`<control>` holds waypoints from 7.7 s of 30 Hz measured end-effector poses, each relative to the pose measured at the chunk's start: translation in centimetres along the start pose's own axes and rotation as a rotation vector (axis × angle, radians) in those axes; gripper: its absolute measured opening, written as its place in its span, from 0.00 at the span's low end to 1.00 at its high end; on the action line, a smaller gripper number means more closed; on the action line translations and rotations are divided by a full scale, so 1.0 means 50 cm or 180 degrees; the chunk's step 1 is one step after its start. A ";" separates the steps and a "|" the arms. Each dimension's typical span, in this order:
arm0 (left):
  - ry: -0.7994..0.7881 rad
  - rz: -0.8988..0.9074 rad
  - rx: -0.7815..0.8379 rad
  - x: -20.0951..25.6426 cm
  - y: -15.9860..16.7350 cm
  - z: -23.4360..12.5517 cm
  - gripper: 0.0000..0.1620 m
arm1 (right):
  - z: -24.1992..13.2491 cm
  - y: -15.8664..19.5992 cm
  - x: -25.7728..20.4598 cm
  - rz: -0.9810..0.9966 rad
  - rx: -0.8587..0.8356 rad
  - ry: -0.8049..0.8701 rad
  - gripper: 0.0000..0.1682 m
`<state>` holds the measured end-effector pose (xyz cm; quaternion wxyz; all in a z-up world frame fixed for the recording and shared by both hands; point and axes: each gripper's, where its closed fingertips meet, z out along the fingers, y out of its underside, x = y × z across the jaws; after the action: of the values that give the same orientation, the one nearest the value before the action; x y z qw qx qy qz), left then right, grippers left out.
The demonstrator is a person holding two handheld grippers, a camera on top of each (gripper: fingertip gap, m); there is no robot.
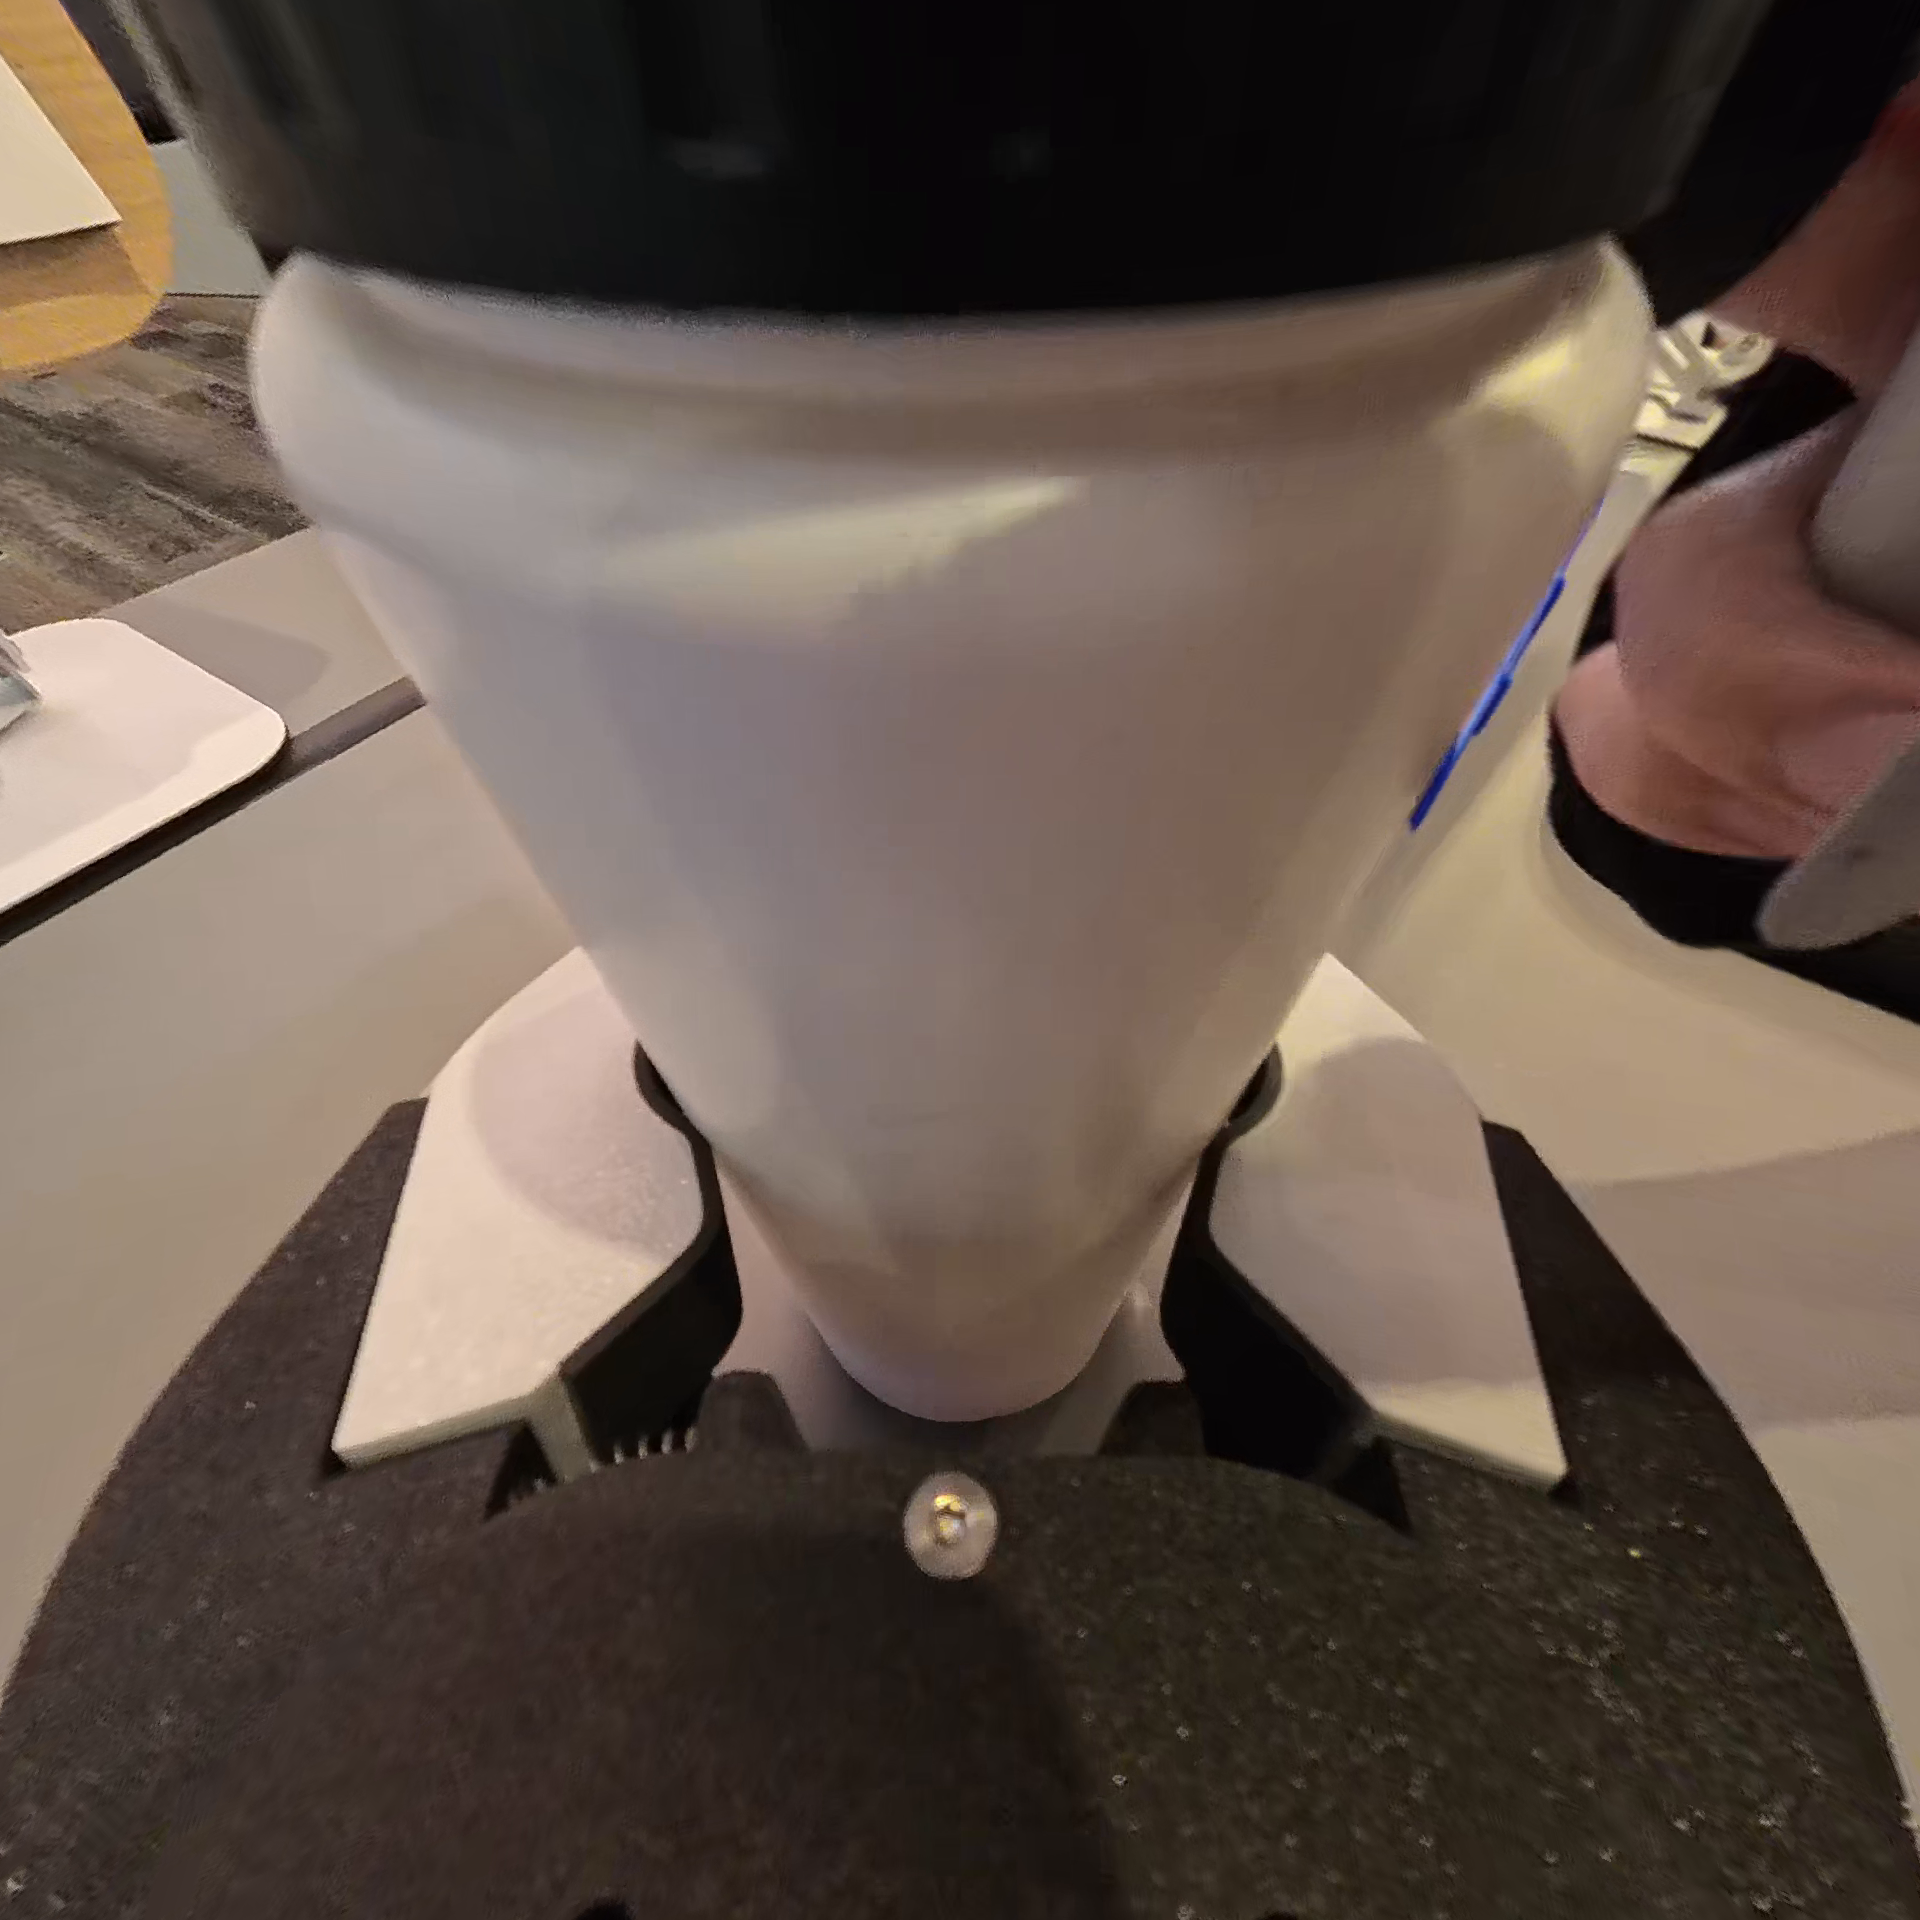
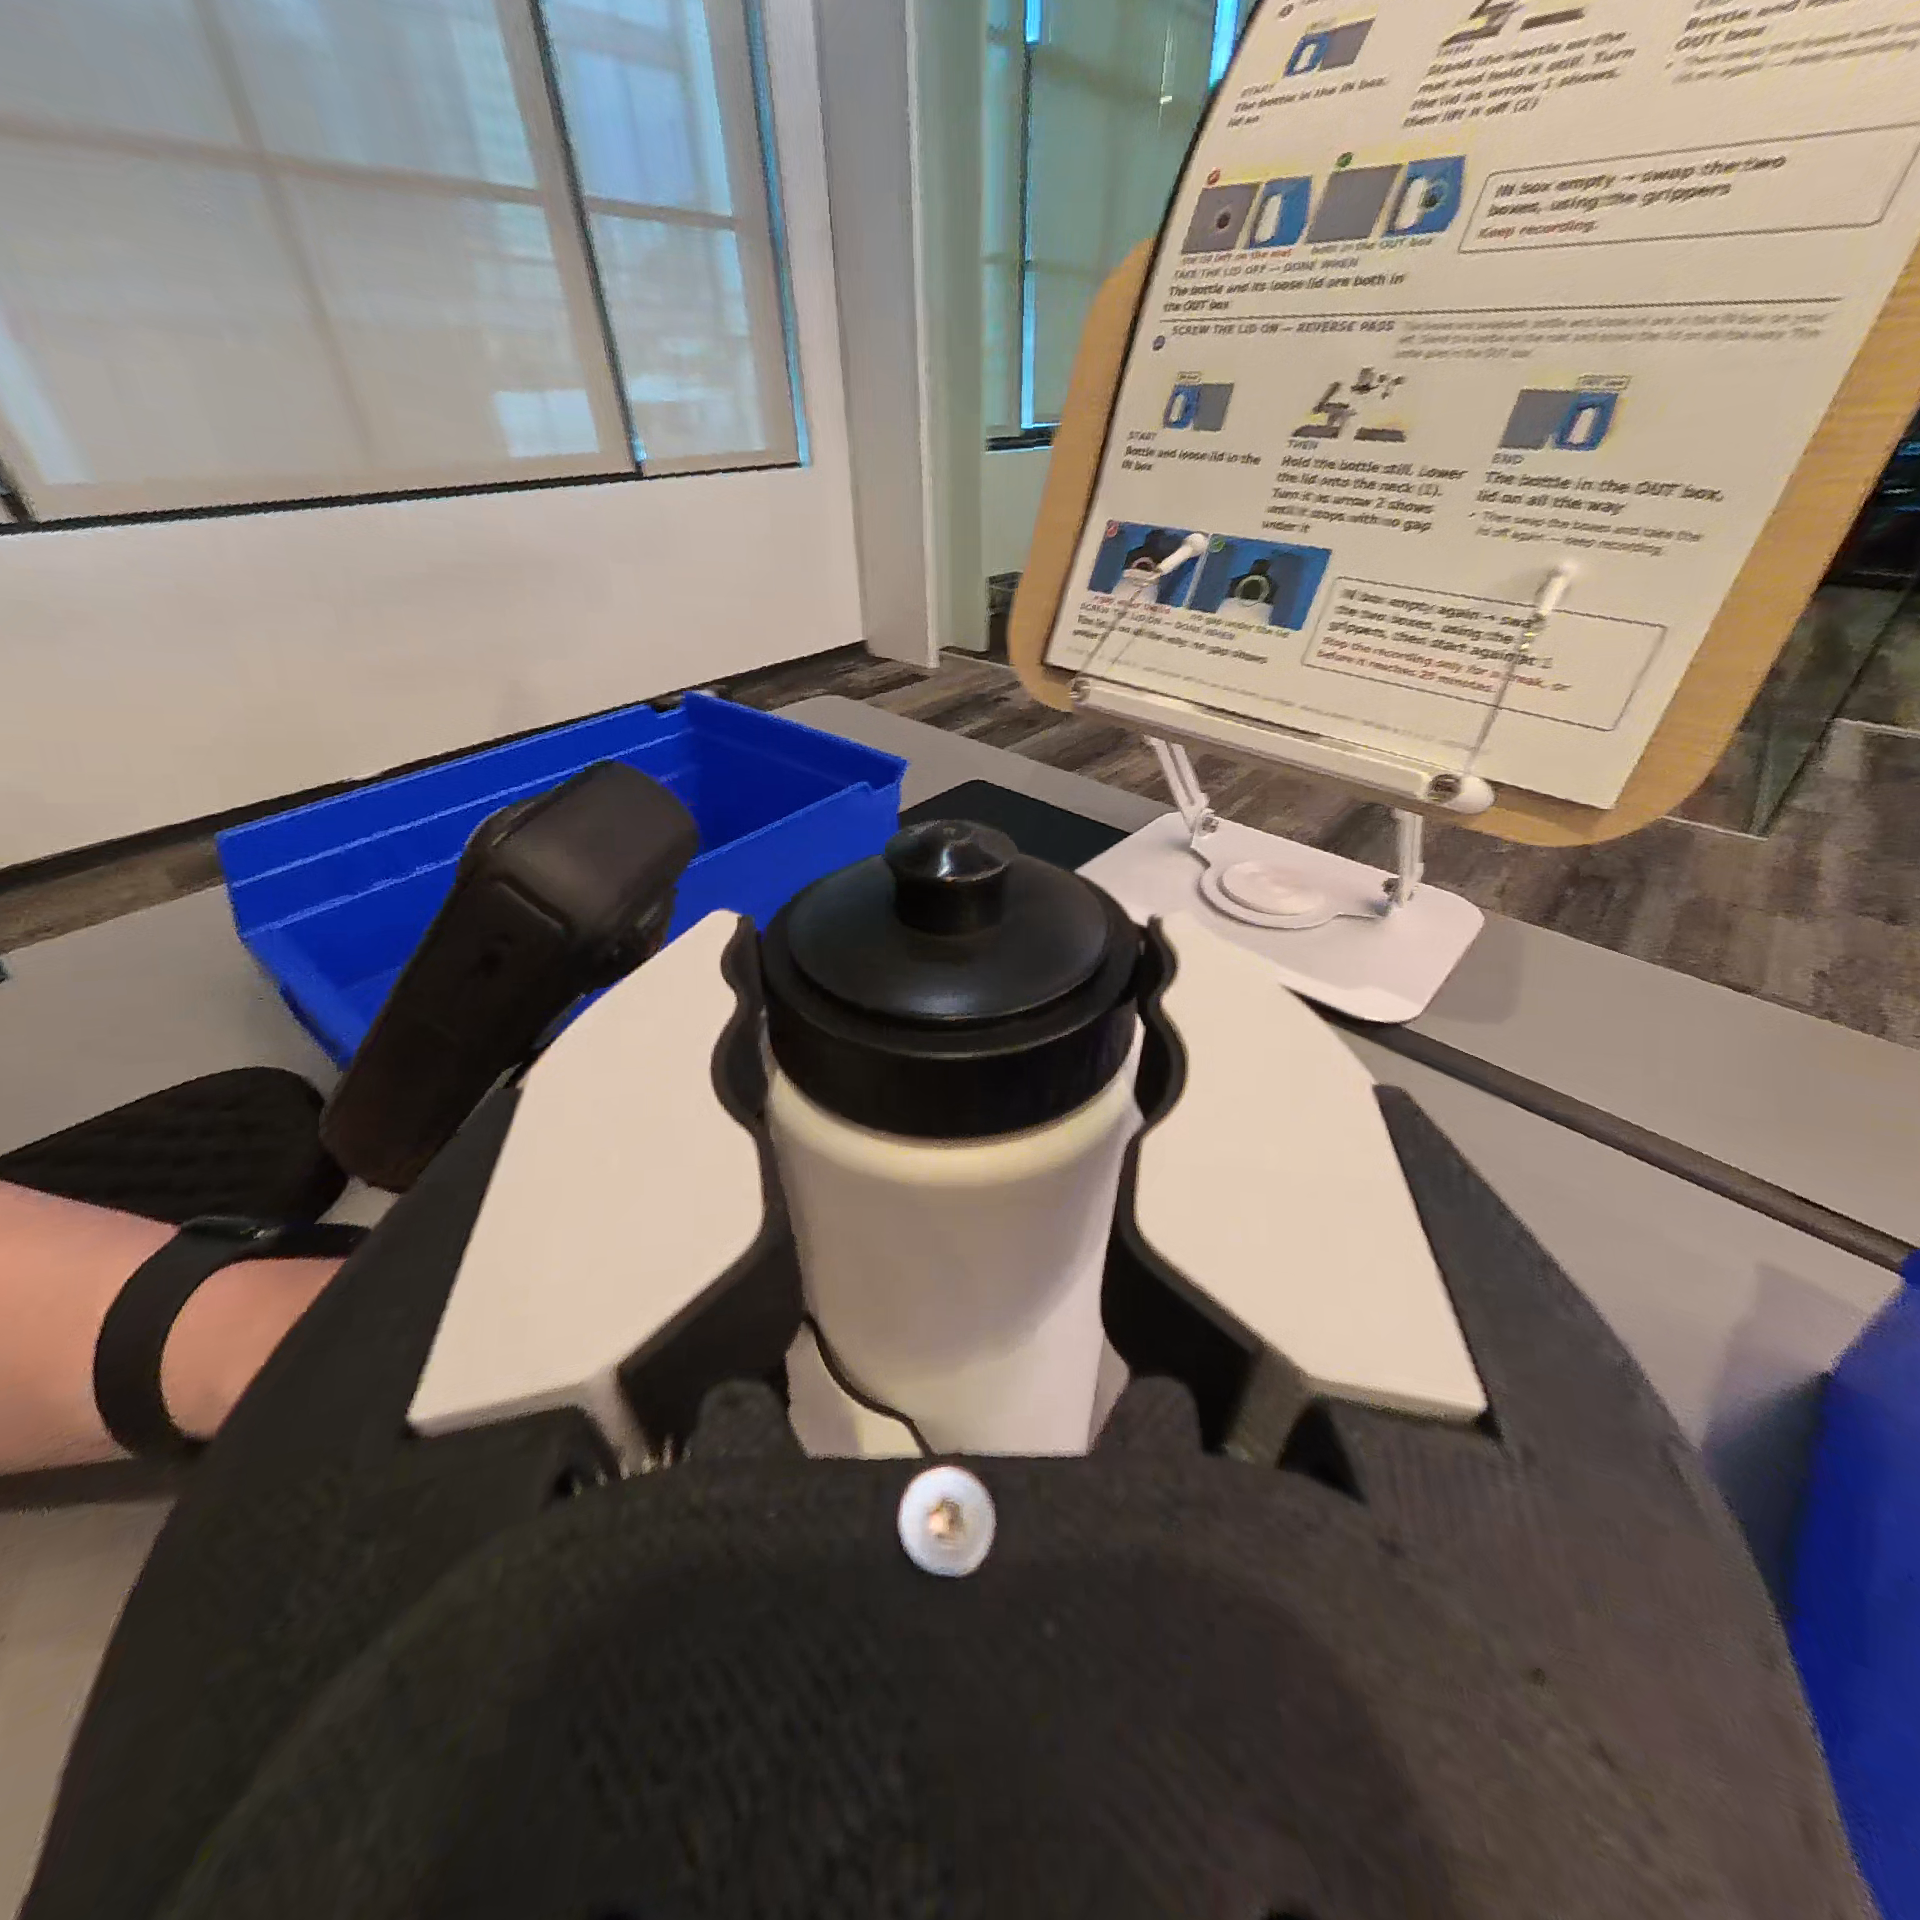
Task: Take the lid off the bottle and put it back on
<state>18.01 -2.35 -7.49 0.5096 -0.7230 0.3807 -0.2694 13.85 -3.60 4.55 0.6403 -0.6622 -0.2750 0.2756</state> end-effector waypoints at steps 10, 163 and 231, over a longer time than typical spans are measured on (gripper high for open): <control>0.0453 0.0198 0.0044 0.036 0.002 -0.006 0.64 | -0.023 0.020 -0.022 -0.0533 -0.0570 -0.1892 0.47; 0.1063 0.0152 0.0346 0.098 -0.061 -0.037 0.60 | -0.073 0.029 -0.029 -0.0324 -0.0833 -0.1512 0.43; 0.0527 0.0203 -0.0109 0.075 -0.007 -0.026 0.61 | -0.066 0.066 0.021 -0.0355 -0.0491 -0.0619 0.52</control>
<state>19.22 -6.07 -6.72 0.4724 -0.6944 0.4489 -0.3053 16.99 -5.26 1.33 0.5721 -0.6633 -0.3925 0.2805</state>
